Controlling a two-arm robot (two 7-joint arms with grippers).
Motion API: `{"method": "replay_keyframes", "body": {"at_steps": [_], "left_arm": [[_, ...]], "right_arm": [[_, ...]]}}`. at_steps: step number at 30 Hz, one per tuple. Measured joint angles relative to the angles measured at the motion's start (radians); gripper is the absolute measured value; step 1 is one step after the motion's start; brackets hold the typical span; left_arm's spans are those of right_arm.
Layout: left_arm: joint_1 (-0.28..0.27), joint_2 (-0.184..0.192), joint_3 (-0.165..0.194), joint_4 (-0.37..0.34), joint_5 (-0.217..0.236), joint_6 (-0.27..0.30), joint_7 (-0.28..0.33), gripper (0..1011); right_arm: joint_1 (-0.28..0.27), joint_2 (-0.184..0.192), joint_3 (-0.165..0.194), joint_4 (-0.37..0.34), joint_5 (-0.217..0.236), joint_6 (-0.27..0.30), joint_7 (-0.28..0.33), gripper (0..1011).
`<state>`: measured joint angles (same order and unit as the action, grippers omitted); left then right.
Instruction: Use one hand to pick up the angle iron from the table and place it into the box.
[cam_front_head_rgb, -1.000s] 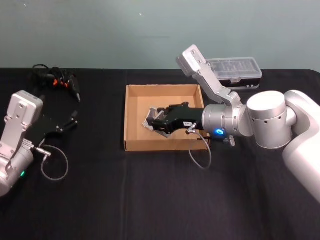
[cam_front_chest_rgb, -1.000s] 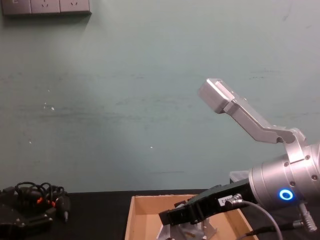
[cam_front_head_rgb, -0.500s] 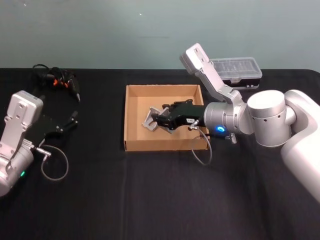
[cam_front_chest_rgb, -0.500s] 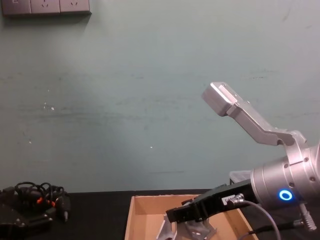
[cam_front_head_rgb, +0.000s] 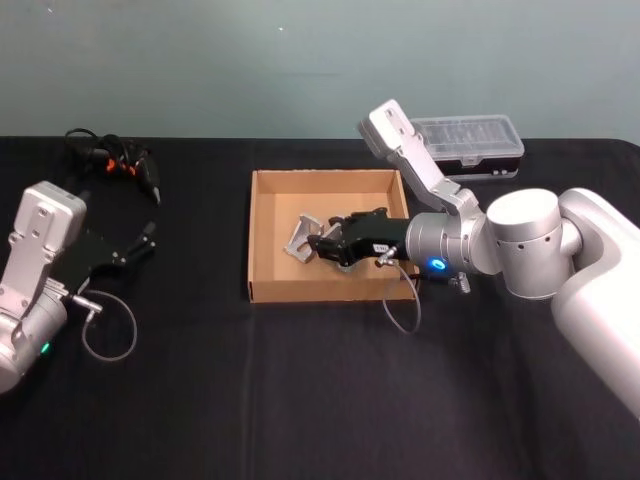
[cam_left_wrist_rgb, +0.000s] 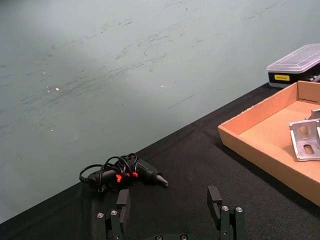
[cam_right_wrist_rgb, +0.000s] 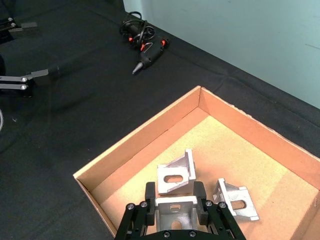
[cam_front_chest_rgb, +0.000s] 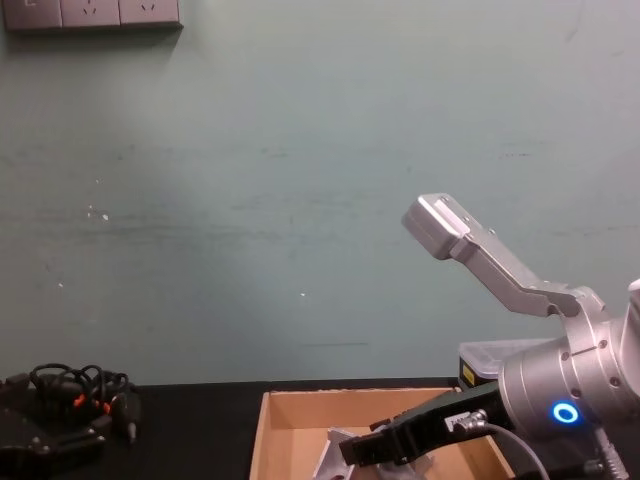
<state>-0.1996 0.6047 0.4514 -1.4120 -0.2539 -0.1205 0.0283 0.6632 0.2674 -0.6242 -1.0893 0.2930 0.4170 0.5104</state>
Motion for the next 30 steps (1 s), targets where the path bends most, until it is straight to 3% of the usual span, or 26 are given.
{"method": "replay_keyframes", "body": {"at_steps": [11,18,30], "left_arm": [[0.000,0.000,0.000,0.000,0.000,0.000,0.000,1011],[0.000,0.000,0.000,0.000,0.000,0.000,0.000,1011],[0.000,0.000,0.000,0.000,0.000,0.000,0.000,1011]], "right_arm": [[0.002,-0.002,0.001,0.005,-0.001,-0.005,0.003,483],[0.002,-0.002,0.001,0.003,-0.001,-0.003,0.003,718],[0.001,-0.001,0.000,0.001,0.000,-0.002,0.003,1003]]}}
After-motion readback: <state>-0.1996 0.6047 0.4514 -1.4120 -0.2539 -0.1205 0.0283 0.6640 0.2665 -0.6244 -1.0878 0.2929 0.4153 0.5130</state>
